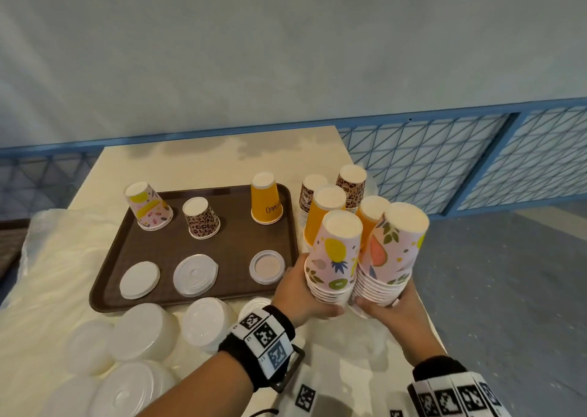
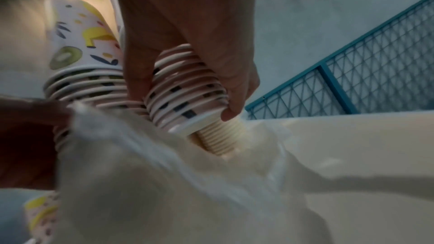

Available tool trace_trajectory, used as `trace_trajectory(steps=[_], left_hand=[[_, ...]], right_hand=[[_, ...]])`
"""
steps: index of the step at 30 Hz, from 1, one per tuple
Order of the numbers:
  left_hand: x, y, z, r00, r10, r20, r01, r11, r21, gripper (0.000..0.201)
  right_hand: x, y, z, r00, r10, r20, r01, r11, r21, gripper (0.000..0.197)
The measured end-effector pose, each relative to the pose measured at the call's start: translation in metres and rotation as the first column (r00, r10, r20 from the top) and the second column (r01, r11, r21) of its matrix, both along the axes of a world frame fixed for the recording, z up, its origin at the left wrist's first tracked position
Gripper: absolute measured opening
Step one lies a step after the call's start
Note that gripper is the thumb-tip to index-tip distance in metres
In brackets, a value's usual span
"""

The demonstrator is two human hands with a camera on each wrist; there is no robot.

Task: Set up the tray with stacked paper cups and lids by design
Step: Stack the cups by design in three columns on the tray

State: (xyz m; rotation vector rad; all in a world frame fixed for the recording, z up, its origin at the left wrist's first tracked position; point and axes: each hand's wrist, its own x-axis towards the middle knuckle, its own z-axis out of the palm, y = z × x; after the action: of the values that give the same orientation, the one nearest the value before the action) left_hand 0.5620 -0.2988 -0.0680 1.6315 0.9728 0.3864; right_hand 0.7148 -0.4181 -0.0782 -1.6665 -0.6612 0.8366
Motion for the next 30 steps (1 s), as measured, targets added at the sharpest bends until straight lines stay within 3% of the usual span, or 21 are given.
trace_trajectory(steps=[3,8,11,15,17,22,26,30], left_hand=[[-0.010,0.007,0.023,0.996,-0.027,0.086,0.025,0.999,0.030,0.093],[-0.047,0.039,0.053,0.990,-0.021,0.137,0.002,0.991,0.137,0.095],[-0.077,0.064,0.070,0.980,-0.032,0.197,0.006,0.992,0.129,0.093],[-0.125,0.113,0.097,0.972,0.036,0.231,-0.072,0.986,0.148,0.084],[-0.148,0.146,0.102,0.958,0.125,0.259,-0.171,0.971,0.164,0.089],[-0.202,0.241,0.083,0.920,0.365,0.141,-0.390,0.886,0.253,0.101],[-0.221,0.286,0.054,0.893,0.450,-0.025,-0.423,0.856,0.297,0.092],[-0.226,0.308,0.027,0.873,0.487,-0.028,-0.463,0.845,0.267,0.085]], right_hand=[[-0.008,0.006,0.019,0.999,-0.007,0.036,0.004,0.997,0.083,0.100],[-0.033,0.038,0.049,0.996,0.042,0.082,-0.054,0.987,0.150,0.098],[-0.055,0.068,0.065,0.991,0.098,0.094,-0.114,0.977,0.179,0.088],[-0.087,0.108,0.084,0.984,0.149,0.097,-0.166,0.965,0.203,0.082],[-0.101,0.123,0.090,0.981,0.166,0.098,-0.183,0.961,0.208,0.080],[-0.127,0.145,0.091,0.979,0.181,0.095,-0.196,0.964,0.178,0.075],[-0.141,0.153,0.083,0.987,0.129,0.097,-0.140,0.983,0.118,0.073],[-0.149,0.158,0.073,0.989,0.091,0.120,-0.098,0.994,0.052,0.075]])
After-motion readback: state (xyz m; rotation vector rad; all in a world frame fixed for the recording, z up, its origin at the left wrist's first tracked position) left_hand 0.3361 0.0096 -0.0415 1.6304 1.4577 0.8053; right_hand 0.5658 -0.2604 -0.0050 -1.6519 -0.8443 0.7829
